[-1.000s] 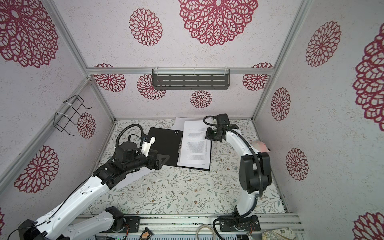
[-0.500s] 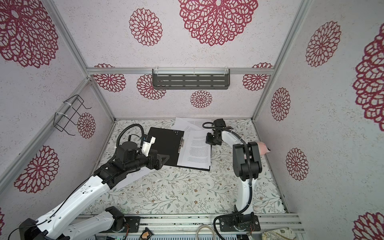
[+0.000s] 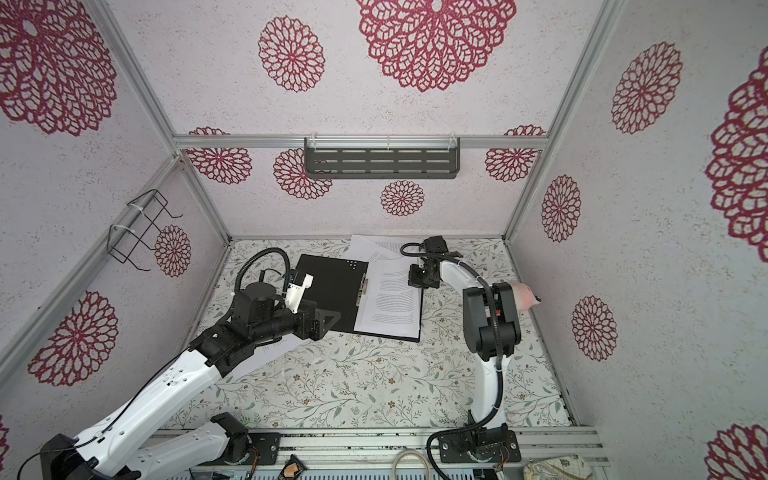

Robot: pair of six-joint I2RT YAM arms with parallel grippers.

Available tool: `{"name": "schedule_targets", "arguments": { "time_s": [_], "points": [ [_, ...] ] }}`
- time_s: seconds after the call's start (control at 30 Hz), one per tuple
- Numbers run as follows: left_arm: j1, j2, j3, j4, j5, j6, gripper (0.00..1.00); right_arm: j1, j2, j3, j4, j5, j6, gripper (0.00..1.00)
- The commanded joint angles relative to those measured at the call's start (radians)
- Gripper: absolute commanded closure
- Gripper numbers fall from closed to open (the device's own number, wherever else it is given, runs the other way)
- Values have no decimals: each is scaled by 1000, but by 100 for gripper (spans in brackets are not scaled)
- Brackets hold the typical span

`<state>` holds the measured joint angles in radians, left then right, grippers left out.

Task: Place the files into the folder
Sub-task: 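Carry the held sheet over the open black folder with right gripper, then lower the sheet onto the folder pages with right gripper while left holds the clip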

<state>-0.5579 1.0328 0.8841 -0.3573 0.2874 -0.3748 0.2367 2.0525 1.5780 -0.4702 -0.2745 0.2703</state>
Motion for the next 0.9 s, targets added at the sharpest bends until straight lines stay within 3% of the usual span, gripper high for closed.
{"name": "schedule_targets", "arguments": {
  "time_s": [0.0, 0.87],
  "points": [
    [5, 3, -3, 17, 15, 11, 1, 6, 7, 35, -19, -20, -28, 100],
    [6, 6, -2, 15, 13, 13, 1, 26, 21, 30, -24, -39, -46, 100]
  ]
}}
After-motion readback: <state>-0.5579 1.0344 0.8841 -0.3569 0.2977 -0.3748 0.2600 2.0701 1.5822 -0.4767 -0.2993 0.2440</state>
